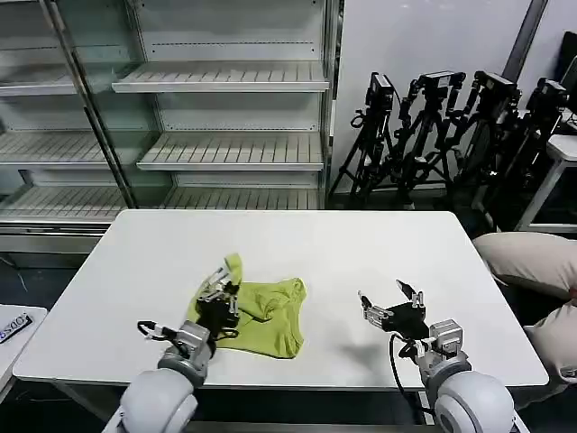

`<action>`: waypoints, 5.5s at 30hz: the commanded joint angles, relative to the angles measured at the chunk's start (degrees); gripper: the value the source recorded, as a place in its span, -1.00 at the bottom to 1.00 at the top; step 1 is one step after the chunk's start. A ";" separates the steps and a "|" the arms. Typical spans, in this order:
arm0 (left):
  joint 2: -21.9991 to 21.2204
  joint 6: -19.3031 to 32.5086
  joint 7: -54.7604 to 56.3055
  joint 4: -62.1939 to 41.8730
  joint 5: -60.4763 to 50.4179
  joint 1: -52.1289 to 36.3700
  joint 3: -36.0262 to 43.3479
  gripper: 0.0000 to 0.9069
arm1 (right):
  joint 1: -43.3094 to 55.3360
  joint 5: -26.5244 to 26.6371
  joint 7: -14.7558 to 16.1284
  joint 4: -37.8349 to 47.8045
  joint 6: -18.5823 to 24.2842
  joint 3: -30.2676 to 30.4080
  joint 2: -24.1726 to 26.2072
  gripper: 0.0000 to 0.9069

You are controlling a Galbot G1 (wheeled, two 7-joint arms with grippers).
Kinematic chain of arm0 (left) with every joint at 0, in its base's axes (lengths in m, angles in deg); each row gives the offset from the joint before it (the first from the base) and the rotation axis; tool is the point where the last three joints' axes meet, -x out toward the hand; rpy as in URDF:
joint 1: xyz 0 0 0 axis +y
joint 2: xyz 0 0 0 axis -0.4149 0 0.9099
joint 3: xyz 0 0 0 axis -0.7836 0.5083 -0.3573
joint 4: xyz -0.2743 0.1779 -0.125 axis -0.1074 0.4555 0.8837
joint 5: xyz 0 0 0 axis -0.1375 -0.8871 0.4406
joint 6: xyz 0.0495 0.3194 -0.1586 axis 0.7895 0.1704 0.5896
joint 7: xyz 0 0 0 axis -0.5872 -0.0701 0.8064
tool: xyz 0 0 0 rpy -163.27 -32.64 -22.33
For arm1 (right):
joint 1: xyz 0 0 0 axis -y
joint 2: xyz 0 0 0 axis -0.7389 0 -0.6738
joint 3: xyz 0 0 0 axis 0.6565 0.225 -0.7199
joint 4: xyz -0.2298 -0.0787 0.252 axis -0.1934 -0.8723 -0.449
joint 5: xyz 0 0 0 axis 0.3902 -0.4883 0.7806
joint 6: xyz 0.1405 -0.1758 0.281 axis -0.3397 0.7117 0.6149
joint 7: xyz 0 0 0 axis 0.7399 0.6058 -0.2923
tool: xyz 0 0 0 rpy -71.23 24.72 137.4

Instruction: Fold and organize the clothes.

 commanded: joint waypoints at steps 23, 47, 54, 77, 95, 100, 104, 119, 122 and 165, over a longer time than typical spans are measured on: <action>-3.40 2.65 4.44 2.35 13.78 -5.46 1.07 1.00 | -0.17 -0.02 0.09 0.54 0.30 -1.11 -0.52 1.00; 2.01 -0.26 8.05 -15.00 26.18 -0.02 -8.91 1.00 | 0.64 -0.16 0.16 0.54 0.50 -0.95 -0.53 1.00; 1.83 -0.25 7.97 -14.61 26.29 -0.19 -8.07 -0.96 | 0.80 -0.30 0.12 0.65 0.50 -0.86 -0.58 1.00; 0.67 -0.13 4.66 -13.86 15.89 0.23 -6.93 -0.98 | 0.32 -0.03 -0.36 -0.30 0.51 -1.92 1.06 1.00; 23.51 -0.07 -19.19 -13.84 2.51 7.07 -46.52 -0.98 | 2.24 -0.40 0.19 1.50 1.76 -0.47 -0.78 1.00; 19.38 -0.12 -19.27 -3.40 -0.28 7.56 -40.83 -0.98 | 1.90 -1.11 0.03 1.32 1.77 -0.52 -1.17 1.00; 10.59 -0.19 -16.01 6.84 -9.77 5.47 -17.68 -0.98 | 1.39 -1.20 -0.04 1.29 1.67 -1.10 -0.15 1.00; -18.00 -0.21 4.33 -3.49 -9.36 -2.56 17.83 -0.98 | 0.34 -1.99 -0.09 -0.80 0.98 -3.56 0.07 1.00; -18.94 -0.30 8.53 -4.69 -1.28 -4.97 15.93 -0.98 | 0.93 -1.79 0.66 -0.43 1.78 -3.97 0.07 1.00; 0.65 21.91 -19.88 -24.19 -1.12 -8.51 -23.14 1.00 | 10.20 -16.68 6.37 14.36 10.99 -1.91 -7.34 1.00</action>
